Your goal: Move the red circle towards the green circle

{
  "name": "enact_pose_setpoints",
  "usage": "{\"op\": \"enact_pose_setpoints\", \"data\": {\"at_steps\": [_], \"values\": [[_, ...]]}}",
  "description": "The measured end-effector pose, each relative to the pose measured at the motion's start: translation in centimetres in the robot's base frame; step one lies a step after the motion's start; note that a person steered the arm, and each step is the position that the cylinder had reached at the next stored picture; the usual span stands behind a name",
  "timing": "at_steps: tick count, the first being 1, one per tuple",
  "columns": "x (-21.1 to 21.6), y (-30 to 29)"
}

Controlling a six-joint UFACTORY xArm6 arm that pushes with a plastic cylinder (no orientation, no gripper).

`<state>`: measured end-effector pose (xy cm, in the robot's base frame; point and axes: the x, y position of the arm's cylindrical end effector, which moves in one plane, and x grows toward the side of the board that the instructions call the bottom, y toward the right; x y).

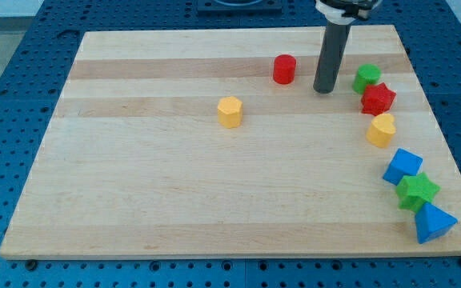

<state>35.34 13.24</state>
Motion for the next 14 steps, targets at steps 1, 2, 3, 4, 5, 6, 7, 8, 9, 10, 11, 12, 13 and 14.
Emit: {"op": "enact_pose_setpoints", "data": {"at_steps": [1, 2, 3, 4, 5, 6, 7, 8, 9, 10, 11, 12, 13, 14], "values": [[0.0, 0.0], [0.0, 0.0], [0.0, -0.1], [0.0, -0.1], [0.0, -0.2], [0.0, -0.2], [0.0, -0.5], [0.3, -1.2], [4.9, -5.0], [4.9, -5.1], [4.9, -6.0], [4.9, -7.3], [4.8, -7.6], [3.4, -9.5]]}}
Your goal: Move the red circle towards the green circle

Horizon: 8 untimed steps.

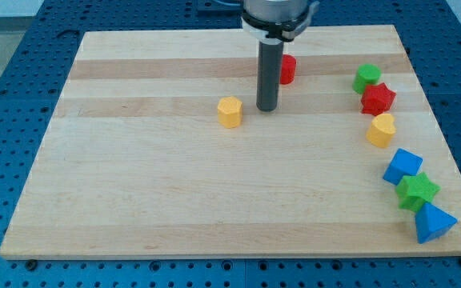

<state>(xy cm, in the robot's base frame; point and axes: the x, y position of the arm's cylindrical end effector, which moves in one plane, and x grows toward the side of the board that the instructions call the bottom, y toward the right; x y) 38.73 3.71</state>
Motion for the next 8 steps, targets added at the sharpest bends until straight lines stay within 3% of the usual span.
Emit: {"op": "enact_pose_setpoints", "data": {"at_steps": [3, 4, 5, 8], "values": [[-4.6, -0.8], [-4.8, 0.0], [-4.8, 4.4], [-3.6, 0.1]]}}
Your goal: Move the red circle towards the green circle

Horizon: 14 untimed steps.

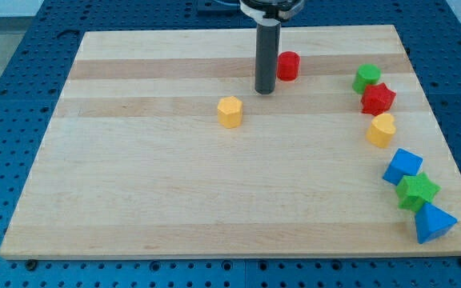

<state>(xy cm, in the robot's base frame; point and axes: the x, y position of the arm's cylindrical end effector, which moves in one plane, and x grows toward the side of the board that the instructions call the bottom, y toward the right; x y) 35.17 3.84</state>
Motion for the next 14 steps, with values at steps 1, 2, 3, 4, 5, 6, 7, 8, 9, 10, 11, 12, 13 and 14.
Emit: {"op": "enact_pose_setpoints", "data": {"at_steps": [1, 2, 3, 4, 5, 6, 7, 8, 9, 10, 11, 12, 13, 14], "values": [[0.0, -0.2], [0.0, -0.4], [0.0, -0.4], [-2.3, -0.3], [-2.3, -0.3], [-4.1, 3.5], [-4.1, 3.5], [-4.1, 5.0], [-4.0, 8.1], [-4.0, 7.6], [-3.2, 5.2], [-2.9, 3.2], [-6.0, 3.3], [-7.9, 3.6]]}}
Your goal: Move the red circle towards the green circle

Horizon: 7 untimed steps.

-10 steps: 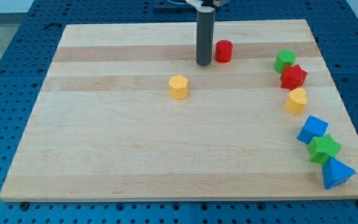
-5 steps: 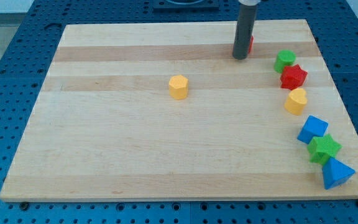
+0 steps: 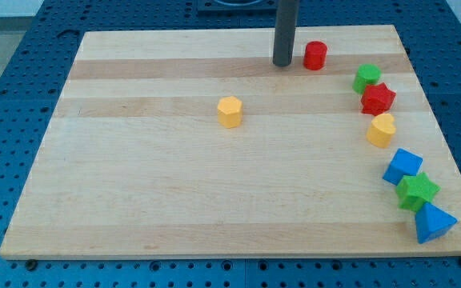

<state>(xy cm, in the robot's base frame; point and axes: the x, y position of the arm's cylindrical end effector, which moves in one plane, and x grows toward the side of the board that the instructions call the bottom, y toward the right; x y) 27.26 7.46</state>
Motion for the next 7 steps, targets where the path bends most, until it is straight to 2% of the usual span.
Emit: {"op": "enact_pose_setpoints", "data": {"at_steps": [1, 4, 7], "values": [[-0.6, 0.1], [-0.5, 5.2], [-0.4, 12.2]]}}
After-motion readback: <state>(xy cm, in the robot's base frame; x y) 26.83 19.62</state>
